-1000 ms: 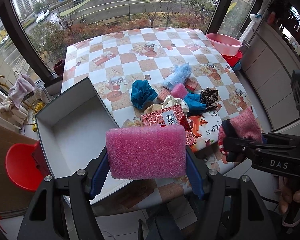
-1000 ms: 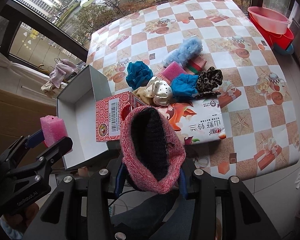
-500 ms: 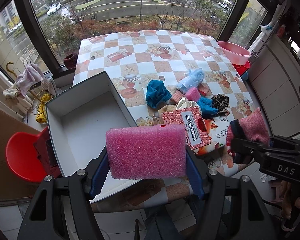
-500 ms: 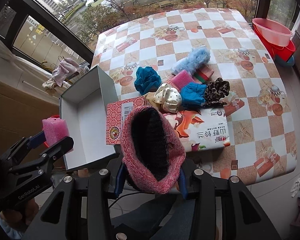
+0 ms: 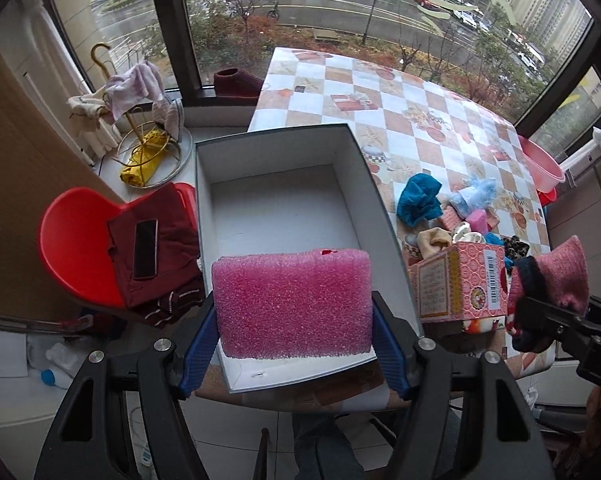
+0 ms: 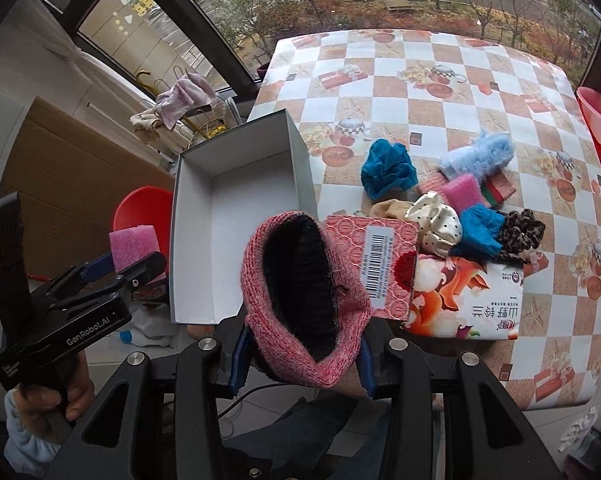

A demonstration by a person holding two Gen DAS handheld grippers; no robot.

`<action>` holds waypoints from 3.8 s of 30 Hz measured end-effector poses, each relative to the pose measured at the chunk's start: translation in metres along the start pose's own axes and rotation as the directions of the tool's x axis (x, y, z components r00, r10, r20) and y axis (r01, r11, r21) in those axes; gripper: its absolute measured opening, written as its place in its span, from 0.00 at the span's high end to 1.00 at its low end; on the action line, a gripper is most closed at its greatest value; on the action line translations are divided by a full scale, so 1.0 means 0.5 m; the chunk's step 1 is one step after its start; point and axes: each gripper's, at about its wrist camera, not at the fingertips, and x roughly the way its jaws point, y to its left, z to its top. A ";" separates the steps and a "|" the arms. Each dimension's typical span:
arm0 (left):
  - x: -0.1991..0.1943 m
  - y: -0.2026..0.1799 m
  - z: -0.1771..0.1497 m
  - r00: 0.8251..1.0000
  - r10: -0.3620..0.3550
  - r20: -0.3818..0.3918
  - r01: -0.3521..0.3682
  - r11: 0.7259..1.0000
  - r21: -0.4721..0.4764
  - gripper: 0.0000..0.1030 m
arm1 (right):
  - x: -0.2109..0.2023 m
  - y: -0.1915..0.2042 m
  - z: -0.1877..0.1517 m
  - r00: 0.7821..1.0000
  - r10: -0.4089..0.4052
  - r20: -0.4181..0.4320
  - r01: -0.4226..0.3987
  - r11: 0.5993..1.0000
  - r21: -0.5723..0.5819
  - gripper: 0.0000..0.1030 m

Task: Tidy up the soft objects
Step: 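Carry the pink sponge and knit hat with both tools over the white box, then lower both items into the white box and open both tools, then withdraw both tools from the box back toward the pile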

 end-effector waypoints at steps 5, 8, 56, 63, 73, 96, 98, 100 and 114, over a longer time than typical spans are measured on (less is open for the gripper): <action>0.032 0.028 -0.010 0.999 0.019 -0.037 -0.020 0.999 -0.033 0.29 | 0.039 0.060 0.024 0.999 0.021 -0.044 -0.024 0.997 -0.073 0.57; 0.058 0.027 -0.018 0.998 0.021 -0.065 -0.023 0.999 -0.032 0.29 | 0.072 0.088 0.033 0.997 0.029 -0.077 -0.036 0.994 -0.099 0.57; 0.186 0.046 -0.101 0.973 0.008 -0.232 -0.010 1.000 -0.005 0.06 | 0.280 0.108 0.011 0.938 -0.123 -0.323 0.062 0.979 -0.193 0.00; 0.126 0.071 -0.074 0.978 -0.153 -0.142 0.135 0.982 -0.129 0.00 | 0.214 0.092 0.027 0.966 0.037 -0.255 -0.053 0.997 -0.056 0.00; 0.014 0.060 -0.022 0.958 -0.279 0.066 0.285 0.951 -0.120 0.00 | 0.078 0.094 0.070 0.986 0.161 -0.038 -0.160 0.987 0.021 0.00; 0.020 -0.168 0.076 0.943 -0.325 -0.077 0.329 0.944 0.039 0.00 | -0.078 -0.281 -0.005 0.995 0.036 0.091 -0.072 0.893 0.444 0.00; 0.021 -0.197 0.088 0.943 -0.321 -0.085 0.326 0.944 0.043 0.00 | -0.085 -0.325 -0.006 0.996 0.027 0.086 -0.065 0.881 0.468 0.00; 0.026 -0.225 0.101 0.945 -0.312 -0.099 0.317 0.947 0.046 0.00 | -0.090 -0.370 -0.004 0.996 0.015 0.082 -0.054 0.870 0.490 0.00; 0.131 -0.410 0.200 0.971 -0.148 -0.187 0.165 0.983 0.082 0.00 | -0.021 -0.609 0.017 0.997 0.018 -0.076 0.028 0.832 0.554 0.00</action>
